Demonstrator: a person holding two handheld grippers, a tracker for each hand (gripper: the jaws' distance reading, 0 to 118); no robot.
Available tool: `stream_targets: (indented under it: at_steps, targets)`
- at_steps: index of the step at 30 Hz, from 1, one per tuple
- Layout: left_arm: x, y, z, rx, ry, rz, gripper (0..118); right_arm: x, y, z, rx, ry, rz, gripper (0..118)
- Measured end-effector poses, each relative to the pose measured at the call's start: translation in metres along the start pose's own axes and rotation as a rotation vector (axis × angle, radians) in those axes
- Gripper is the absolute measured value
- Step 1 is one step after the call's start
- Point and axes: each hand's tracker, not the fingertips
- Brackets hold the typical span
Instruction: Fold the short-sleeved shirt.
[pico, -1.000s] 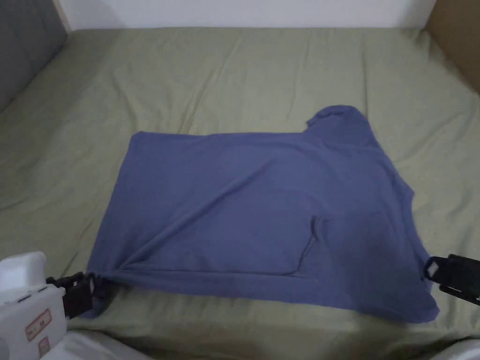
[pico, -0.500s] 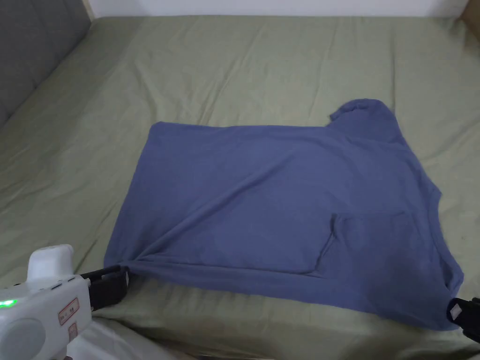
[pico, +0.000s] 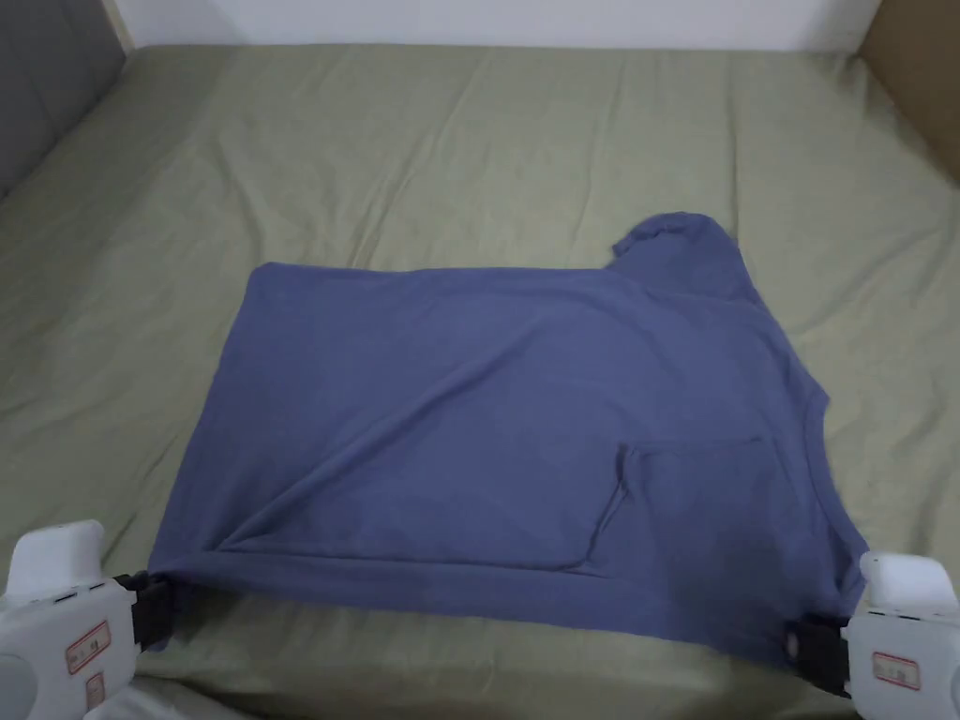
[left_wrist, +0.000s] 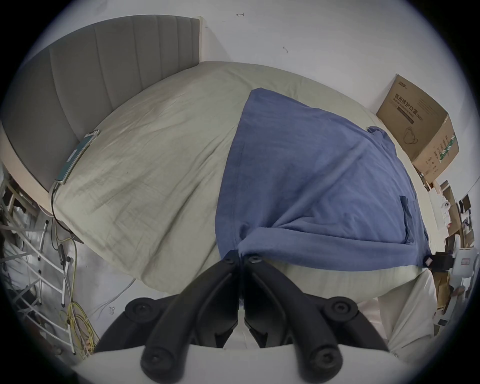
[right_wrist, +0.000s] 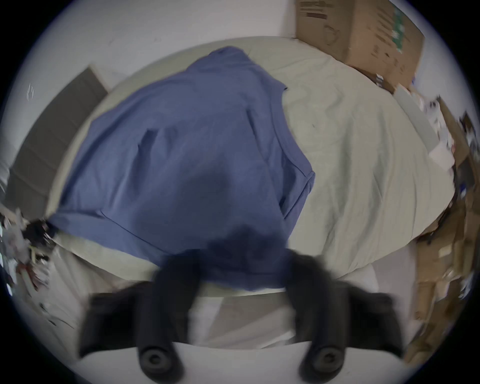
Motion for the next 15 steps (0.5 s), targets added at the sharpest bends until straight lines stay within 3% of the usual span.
stream_targets:
  at_steps: [1,4,9,13,15]
  targets:
    - [0.001,-0.001,0.0,-0.003,0.005,-0.012,1,0.002,0.0,-0.001,-0.005,-0.03,-0.031,4]
    - [0.006,-0.003,0.003,-0.012,0.011,-0.027,1,0.015,0.002,0.007,-0.046,0.063,-0.146,4]
    - [0.004,0.002,0.009,-0.001,0.014,-0.037,1,0.03,0.007,0.027,-0.03,0.124,-0.214,4]
    - [0.011,0.014,0.02,0.022,0.031,-0.079,1,0.045,0.023,0.04,0.015,0.204,-0.335,4]
    - [0.017,0.024,0.023,0.036,0.044,-0.125,1,0.05,0.037,0.043,0.037,0.208,-0.338,4]
